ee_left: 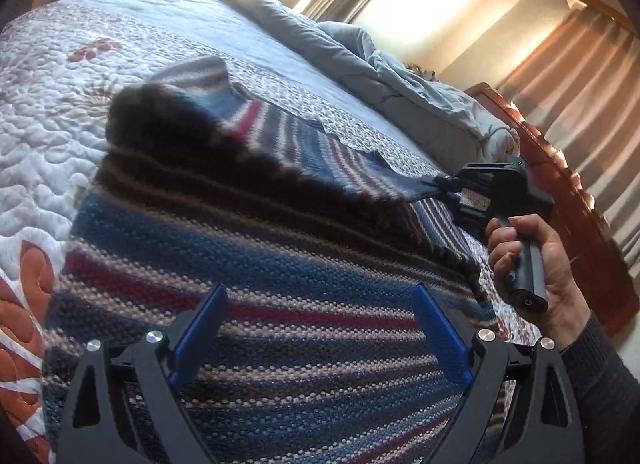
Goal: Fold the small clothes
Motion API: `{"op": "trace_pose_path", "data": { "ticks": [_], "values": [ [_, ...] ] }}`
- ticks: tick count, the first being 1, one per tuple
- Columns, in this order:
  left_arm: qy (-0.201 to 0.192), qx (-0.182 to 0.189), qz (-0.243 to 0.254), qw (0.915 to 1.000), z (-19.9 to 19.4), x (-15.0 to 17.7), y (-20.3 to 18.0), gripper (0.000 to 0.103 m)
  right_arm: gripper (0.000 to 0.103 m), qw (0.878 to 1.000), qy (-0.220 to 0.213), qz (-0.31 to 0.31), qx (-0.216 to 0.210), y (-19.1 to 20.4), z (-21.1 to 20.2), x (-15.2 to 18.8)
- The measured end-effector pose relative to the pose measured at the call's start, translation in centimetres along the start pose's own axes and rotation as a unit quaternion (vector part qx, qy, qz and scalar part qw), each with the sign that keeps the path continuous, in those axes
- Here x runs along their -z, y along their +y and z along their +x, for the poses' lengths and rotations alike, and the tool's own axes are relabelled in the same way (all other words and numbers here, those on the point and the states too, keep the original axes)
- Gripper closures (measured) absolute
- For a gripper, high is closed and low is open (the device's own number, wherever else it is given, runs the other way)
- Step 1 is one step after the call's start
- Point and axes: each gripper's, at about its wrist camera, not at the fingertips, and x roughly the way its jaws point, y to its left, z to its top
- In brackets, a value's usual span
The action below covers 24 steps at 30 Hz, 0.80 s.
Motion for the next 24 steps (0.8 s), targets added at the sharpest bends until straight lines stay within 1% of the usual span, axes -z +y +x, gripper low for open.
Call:
{"op": "trace_pose_path", "data": {
  "ticks": [3,5,9,12,15,19,24],
  "values": [
    [-0.002,0.004,-0.012,0.9999,-0.2,-0.1,0.5,0.009,0.096,0.999,-0.021,-0.028,0.01,1.1,-2.3,-1.7],
    [0.0,0.007,-0.017,0.9998,-0.1,0.0,0.6,0.009,0.096,0.999,-0.029,-0.038,0.017,1.1,-3.5,-2.8],
    [0.0,0.008,-0.011,0.9999,-0.2,0.0,0.5,0.009,0.096,0.998,-0.031,-0.043,0.029,-0.5,-5.2,-3.9],
    [0.002,0.008,-0.012,0.9999,-0.1,-0.1,0.6,0.009,0.096,0.999,-0.026,-0.024,0.034,-3.1,-5.1,-3.5],
    [0.004,0.009,-0.011,0.9999,0.0,-0.3,0.6,0.009,0.096,0.999,-0.019,-0.005,0.039,-5.4,-4.0,-2.3],
    [0.003,0.009,-0.006,0.9999,-0.1,-0.4,0.6,0.009,0.096,0.999,-0.012,0.013,0.044,-7.5,-2.7,-1.2],
    [0.006,0.01,-0.009,0.9999,0.1,-0.6,0.6,0.009,0.096,0.998,0.0,0.024,0.053,-8.9,-2.2,-0.2]
  ]
}}
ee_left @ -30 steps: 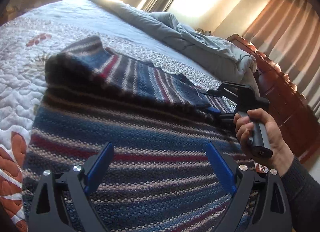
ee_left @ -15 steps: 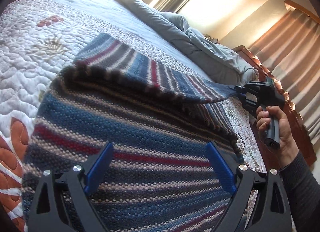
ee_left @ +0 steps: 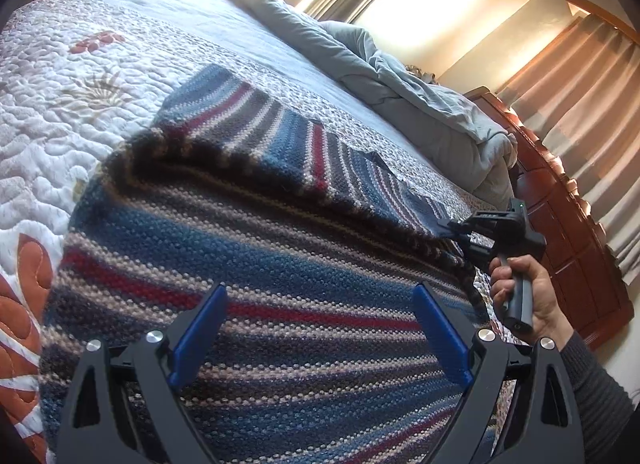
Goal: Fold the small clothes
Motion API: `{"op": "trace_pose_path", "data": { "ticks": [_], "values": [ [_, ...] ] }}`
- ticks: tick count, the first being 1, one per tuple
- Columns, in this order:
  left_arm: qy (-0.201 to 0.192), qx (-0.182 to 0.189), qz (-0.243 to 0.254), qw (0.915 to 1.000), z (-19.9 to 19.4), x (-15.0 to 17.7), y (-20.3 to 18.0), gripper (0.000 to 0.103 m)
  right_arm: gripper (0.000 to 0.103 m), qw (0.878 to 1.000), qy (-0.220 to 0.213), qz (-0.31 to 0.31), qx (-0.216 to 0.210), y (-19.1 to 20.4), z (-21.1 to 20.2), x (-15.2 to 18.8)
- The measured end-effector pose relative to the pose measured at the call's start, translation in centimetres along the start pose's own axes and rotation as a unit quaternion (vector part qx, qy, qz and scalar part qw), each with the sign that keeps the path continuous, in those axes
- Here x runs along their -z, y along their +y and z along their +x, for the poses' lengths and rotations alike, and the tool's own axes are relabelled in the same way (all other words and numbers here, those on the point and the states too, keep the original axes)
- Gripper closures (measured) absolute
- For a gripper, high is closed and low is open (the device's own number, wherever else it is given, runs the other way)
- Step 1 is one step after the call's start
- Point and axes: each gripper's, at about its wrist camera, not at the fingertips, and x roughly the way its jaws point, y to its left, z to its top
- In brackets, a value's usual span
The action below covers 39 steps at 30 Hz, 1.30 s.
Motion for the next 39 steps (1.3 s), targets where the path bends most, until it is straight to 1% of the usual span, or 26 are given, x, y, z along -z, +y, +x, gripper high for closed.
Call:
{"op": "trace_pose_path", "data": {
  "ticks": [2,5,6,7,9,11,12,13,15,16,17,19,21,24,26,28,30,32,33,34,35,36,37,39],
  "values": [
    [0.0,0.002,-0.002,1.0,0.0,0.0,0.0,0.009,0.095,1.0,0.009,0.005,-0.003,-0.4,0.0,0.3],
    [0.0,0.003,-0.001,1.0,-0.1,0.0,0.0,0.009,0.088,1.0,0.01,0.025,-0.012,-1.0,-0.6,-0.1],
    [-0.001,0.003,0.0,1.0,-0.2,0.0,-0.1,0.009,0.082,0.999,0.011,0.035,-0.012,-1.2,-0.8,-0.3],
    [-0.001,0.003,0.001,1.0,-0.2,-0.1,0.0,0.009,0.079,0.999,0.012,0.039,-0.012,-1.3,-0.8,-0.4],
    [-0.004,0.004,-0.001,1.0,-0.3,-0.2,0.0,0.009,0.078,0.999,0.016,0.033,-0.006,-1.1,-0.8,-0.5],
    [-0.006,0.004,-0.005,1.0,-0.4,-0.2,0.2,0.009,0.093,1.0,0.016,-0.001,0.024,-0.3,-0.8,-0.3],
    [-0.007,0.004,-0.006,1.0,-0.5,-0.2,0.4,0.009,0.097,0.998,0.016,-0.019,0.055,0.0,-0.6,-0.2],
    [-0.007,0.003,-0.007,0.9999,-0.6,-0.2,0.5,0.009,0.1,0.997,0.015,-0.029,0.072,0.1,-0.4,-0.1],
    [-0.005,0.003,-0.007,1.0,-0.5,-0.2,0.7,0.009,0.099,0.995,0.009,-0.05,0.087,0.4,-0.6,0.1],
    [-0.004,0.002,-0.007,1.0,-0.5,-0.1,0.6,0.009,0.093,0.994,0.001,-0.06,0.091,0.7,-0.9,0.2],
    [-0.001,0.002,-0.006,1.0,-0.4,-0.1,0.6,0.009,0.092,0.992,-0.017,-0.081,0.1,1.5,-1.4,0.3],
    [0.0,-0.002,-0.002,1.0,-0.3,0.0,0.4,0.009,0.092,0.989,-0.039,-0.108,0.098,2.9,-2.0,0.4],
    [0.002,-0.007,0.006,1.0,-0.1,0.0,0.1,0.009,0.092,0.988,-0.044,-0.122,0.088,3.9,-1.7,0.3],
    [0.004,-0.012,0.014,0.9998,0.1,0.2,-0.3,0.009,0.092,0.987,-0.025,-0.131,0.084,4.8,0.1,-0.1],
    [0.004,-0.019,0.021,0.9996,0.2,0.3,-0.6,0.009,0.091,0.987,-0.008,-0.131,0.095,4.5,1.8,-0.1],
    [0.004,-0.026,0.027,0.9993,0.3,0.3,-0.8,0.009,0.098,0.986,-0.004,-0.128,0.104,3.8,2.5,-0.1],
    [0.001,-0.039,0.039,0.9985,0.4,0.3,-1.2,0.009,0.102,0.987,-0.006,-0.125,0.101,3.2,2.5,-0.2],
    [-0.003,-0.05,0.055,0.9972,0.2,0.4,-1.8,0.009,0.103,0.988,-0.007,-0.122,0.098,3.0,2.2,-0.2],
    [-0.006,-0.054,0.063,0.9966,0.1,0.5,-2.2,0.009,0.102,0.988,-0.009,-0.123,0.097,3.0,1.9,-0.1],
    [-0.01,-0.06,0.075,0.9953,-0.1,0.6,-2.7,0.009,0.098,0.988,-0.011,-0.122,0.095,3.0,1.5,0.1],
    [-0.016,-0.068,0.089,0.9936,-0.4,0.7,-3.3,0.009,0.096,0.989,-0.016,-0.118,0.088,2.9,0.9,0.3],
    [-0.022,-0.077,0.103,0.9915,-0.6,0.9,-3.9,0.009,0.089,0.989,-0.019,-0.116,0.084,2.9,0.4,0.6],
    [-0.028,-0.089,0.12,0.9884,-0.9,1.1,-4.6,0.009,0.087,0.99,-0.022,-0.116,0.081,2.8,-0.3,0.9],
    [-0.035,-0.104,0.14,0.984,-1.6,1.5,-5.6,0.009,0.087,0.99,-0.025,-0.117,0.074,2.5,-1.6,2.0]
  ]
}}
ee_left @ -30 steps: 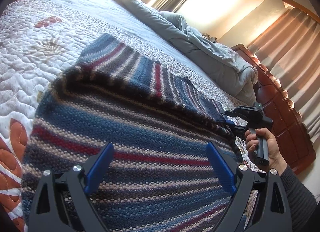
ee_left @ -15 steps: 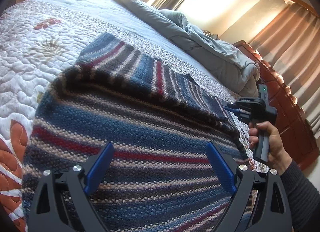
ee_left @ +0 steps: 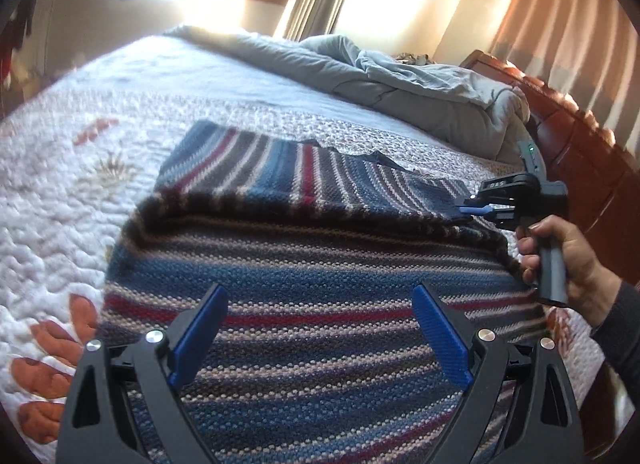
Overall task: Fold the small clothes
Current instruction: 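Release the sleeves and pull both grippers back from the sweater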
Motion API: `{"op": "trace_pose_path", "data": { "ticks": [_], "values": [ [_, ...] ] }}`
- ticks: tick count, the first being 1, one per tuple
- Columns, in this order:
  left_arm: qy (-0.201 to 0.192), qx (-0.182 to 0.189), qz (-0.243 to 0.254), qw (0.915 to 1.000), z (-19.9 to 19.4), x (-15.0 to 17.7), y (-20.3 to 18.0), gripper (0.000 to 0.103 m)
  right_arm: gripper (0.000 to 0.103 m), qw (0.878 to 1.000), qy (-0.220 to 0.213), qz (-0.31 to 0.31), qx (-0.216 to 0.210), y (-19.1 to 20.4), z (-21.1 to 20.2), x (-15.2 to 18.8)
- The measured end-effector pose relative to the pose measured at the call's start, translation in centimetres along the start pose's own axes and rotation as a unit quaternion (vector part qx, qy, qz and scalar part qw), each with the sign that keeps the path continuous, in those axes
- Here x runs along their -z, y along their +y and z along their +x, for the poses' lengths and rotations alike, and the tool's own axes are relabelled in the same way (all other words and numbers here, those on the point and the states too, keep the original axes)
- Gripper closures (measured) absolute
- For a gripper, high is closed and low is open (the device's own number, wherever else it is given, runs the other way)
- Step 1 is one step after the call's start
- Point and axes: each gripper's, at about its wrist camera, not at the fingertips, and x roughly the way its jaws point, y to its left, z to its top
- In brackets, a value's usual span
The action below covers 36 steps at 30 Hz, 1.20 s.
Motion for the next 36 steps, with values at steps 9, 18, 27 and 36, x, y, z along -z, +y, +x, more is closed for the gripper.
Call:
{"op": "trace_pose_path", "data": {
  "ticks": [9,18,27,36],
  "values": [
    [-0.042,-0.045,0.08,0.9949,-6.0,-0.1,-4.7,0.009,0.087,0.999,0.009,-0.004,-0.033,-1.0,-4.6,6.1],
    [-0.039,-0.062,0.108,0.9914,-9.4,0.6,-7.9,0.009,0.073,0.999,0.011,-0.01,-0.046,-2.3,-9.4,11.3],
    [0.011,-0.052,0.087,0.9948,-12.8,2.5,-6.6,0.007,0.048,0.998,-0.001,0.001,-0.061,-4.6,-15.3,16.7],
    [0.119,0.079,-0.145,0.9791,-14.6,6.5,6.0,0.006,0.03,0.995,0.044,-0.007,-0.094,-6.2,-20.0,25.2]
  ]
}}
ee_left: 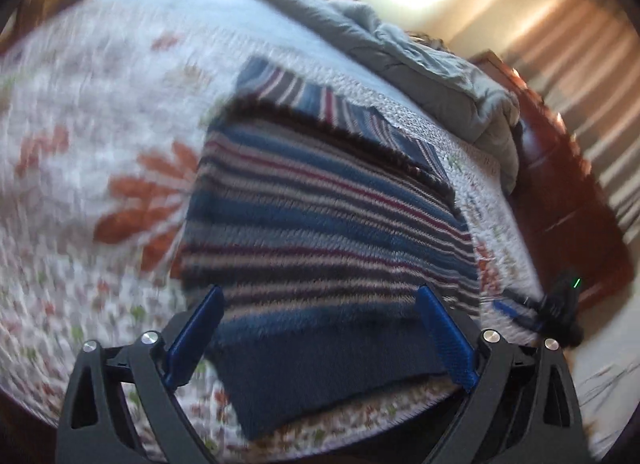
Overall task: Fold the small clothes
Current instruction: 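Release the sleeves and pull both grippers back from the sweater, then grasp the ribbed sweater hem with both grippers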
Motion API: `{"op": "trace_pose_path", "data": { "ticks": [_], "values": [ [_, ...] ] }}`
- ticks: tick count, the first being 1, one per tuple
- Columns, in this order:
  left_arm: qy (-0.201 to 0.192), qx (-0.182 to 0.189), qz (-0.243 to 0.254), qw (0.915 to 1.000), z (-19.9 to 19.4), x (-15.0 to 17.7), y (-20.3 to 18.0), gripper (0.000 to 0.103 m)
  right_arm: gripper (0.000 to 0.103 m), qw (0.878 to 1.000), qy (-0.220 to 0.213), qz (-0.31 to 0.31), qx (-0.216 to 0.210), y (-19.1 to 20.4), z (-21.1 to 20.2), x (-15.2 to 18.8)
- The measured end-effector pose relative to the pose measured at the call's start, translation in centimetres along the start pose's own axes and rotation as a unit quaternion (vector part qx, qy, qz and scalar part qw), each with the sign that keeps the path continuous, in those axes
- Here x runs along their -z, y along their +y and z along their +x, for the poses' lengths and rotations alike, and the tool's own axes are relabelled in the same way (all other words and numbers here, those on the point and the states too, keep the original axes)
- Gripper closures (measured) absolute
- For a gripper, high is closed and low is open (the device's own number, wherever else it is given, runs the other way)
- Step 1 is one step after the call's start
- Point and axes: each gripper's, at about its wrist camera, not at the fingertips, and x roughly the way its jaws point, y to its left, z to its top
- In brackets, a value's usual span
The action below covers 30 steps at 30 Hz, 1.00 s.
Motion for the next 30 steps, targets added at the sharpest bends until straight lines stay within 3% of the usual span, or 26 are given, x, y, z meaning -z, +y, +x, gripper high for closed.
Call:
{"op": "trace_pose_path", "data": {
  "ticks": [3,11,13,17,22,30],
  "values": [
    [0.033,0.03,-0.064,0.997,0.3,1.0,3.4,0.006,0.022,0.999,0.015,0.018,-0.024,-1.0,-0.6,2.9],
    [0.126,0.057,-0.151,0.9788,3.3,4.8,6.6,0.006,0.023,0.994,0.041,0.089,-0.056,-4.2,-1.6,7.5],
    [0.129,0.066,-0.156,0.9771,3.7,5.4,6.5,0.006,0.031,0.992,0.044,0.099,-0.059,-4.8,-1.7,7.8],
    [0.131,0.118,-0.173,0.9689,4.1,6.1,6.0,0.006,0.04,0.985,0.051,0.139,-0.086,-6.4,-1.7,8.3],
    [0.139,0.112,-0.192,0.9652,5.1,6.5,6.3,0.007,0.047,0.979,0.062,0.165,-0.106,-7.6,-0.7,8.7],
    [0.151,0.102,-0.185,0.9657,5.6,6.5,5.7,0.007,0.048,0.975,0.077,0.172,-0.115,-7.6,0.6,8.8]
  ]
}}
